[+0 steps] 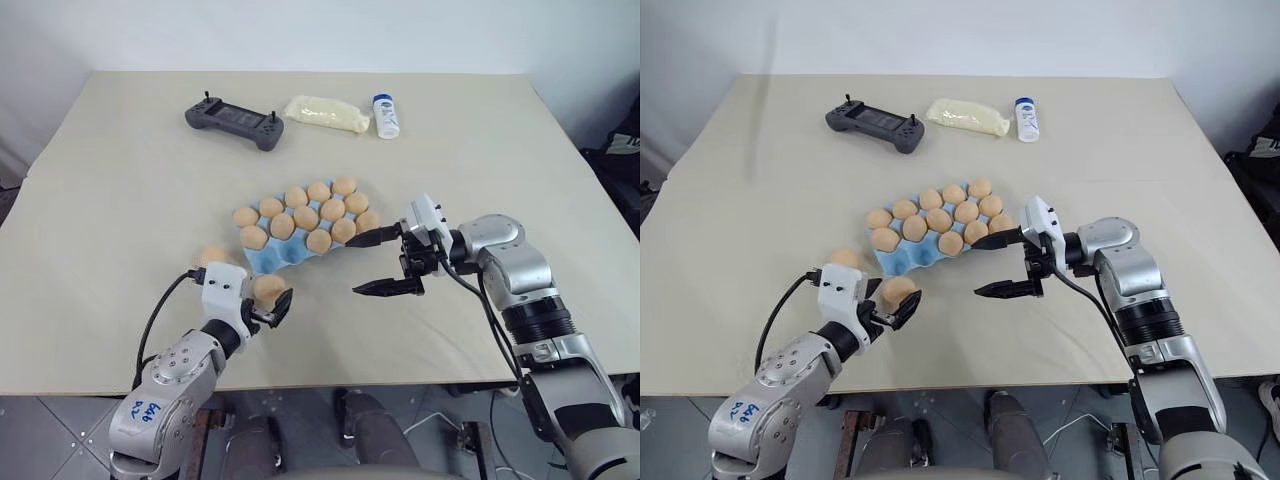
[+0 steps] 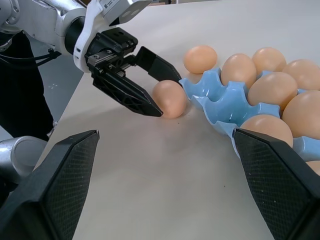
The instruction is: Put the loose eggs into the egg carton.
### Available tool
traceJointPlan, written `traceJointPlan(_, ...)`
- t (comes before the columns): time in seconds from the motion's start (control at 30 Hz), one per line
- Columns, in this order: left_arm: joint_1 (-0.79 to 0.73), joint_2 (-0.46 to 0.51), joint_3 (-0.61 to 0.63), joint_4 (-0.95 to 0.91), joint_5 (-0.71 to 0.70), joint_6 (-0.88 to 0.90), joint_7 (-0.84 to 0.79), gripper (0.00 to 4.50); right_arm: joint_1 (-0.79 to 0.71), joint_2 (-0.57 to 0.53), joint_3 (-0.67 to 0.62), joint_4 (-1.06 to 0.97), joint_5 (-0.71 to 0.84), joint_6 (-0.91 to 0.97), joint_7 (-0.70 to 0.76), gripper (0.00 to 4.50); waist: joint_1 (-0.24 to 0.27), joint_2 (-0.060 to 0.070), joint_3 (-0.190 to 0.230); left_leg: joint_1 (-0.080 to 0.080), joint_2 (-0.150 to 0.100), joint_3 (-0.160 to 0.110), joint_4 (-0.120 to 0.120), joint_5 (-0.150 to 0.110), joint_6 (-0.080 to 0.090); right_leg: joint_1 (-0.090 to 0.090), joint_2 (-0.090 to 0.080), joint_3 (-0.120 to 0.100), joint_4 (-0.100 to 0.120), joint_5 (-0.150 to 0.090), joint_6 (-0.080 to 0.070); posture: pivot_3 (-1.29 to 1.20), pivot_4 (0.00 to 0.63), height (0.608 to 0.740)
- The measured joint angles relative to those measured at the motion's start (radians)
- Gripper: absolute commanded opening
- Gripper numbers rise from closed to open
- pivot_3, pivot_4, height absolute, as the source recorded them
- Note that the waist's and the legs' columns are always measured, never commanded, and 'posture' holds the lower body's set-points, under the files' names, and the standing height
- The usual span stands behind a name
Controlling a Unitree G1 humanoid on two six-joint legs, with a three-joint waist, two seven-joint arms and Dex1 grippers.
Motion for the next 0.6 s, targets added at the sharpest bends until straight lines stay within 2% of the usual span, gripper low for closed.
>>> traceJointPlan(0.07, -0.012, 0.0, -0.002, 0.018, 0.001, 0.0, -0.002, 4.5, 0.0, 0.006, 0.0, 0.0, 0.0, 0.0, -0.004, 4.47, 0.001, 0.0, 0.0, 0.0, 0.0, 0.0, 0.0, 0.0, 0.0, 0.0, 0.0, 0.0, 0.0, 0.0, 0.0, 0.0, 0.15, 0.74)
traceJointPlan(0.17, -0.028, 0.002, -0.006, 0.04, 0.003, 0.002, -0.004, 3.94, 0.0, 0.007, 0.0, 0.0, -0.001, -0.001, -0.007, 4.5, 0.0, 0.0, 0.0, 0.0, 0.0, 0.0, 0.0, 0.0, 0.0, 0.0, 0.0, 0.0, 0.0, 0.0, 0.0, 0.0, 0.15, 0.74)
traceJointPlan(0.37, -0.049, 0.004, -0.025, 0.052, 0.005, 0.002, -0.016, 2.16, 0.0, 0.008, 0.0, 0.0, -0.001, -0.001, -0.014, 4.5, 0.001, 0.0, 0.0, 0.0, 0.0, 0.0, 0.0, 0.0, 0.0, 0.0, 0.0, 0.0, 0.0, 0.001, 0.001, 0.0, 0.15, 0.74)
traceJointPlan(0.43, -0.053, 0.004, -0.025, 0.057, 0.005, 0.001, -0.019, 1.94, 0.0, 0.008, 0.0, 0.0, -0.001, -0.002, -0.015, 4.5, 0.002, 0.0, 0.0, 0.0, 0.0, -0.001, 0.0, 0.0, 0.0, 0.0, 0.0, 0.0, 0.0, 0.001, 0.001, 0.0, 0.15, 0.74)
traceJointPlan(0.6, -0.058, 0.006, -0.016, 0.056, -0.001, 0.014, -0.026, 1.79, 0.0, 0.008, 0.0, 0.0, -0.002, -0.004, -0.016, 4.5, 0.001, 0.0, 0.0, 0.0, 0.0, 0.0, 0.001, 0.0, 0.0, 0.0, -0.001, 0.0, 0.0, 0.001, 0.001, 0.0, 0.15, 0.74)
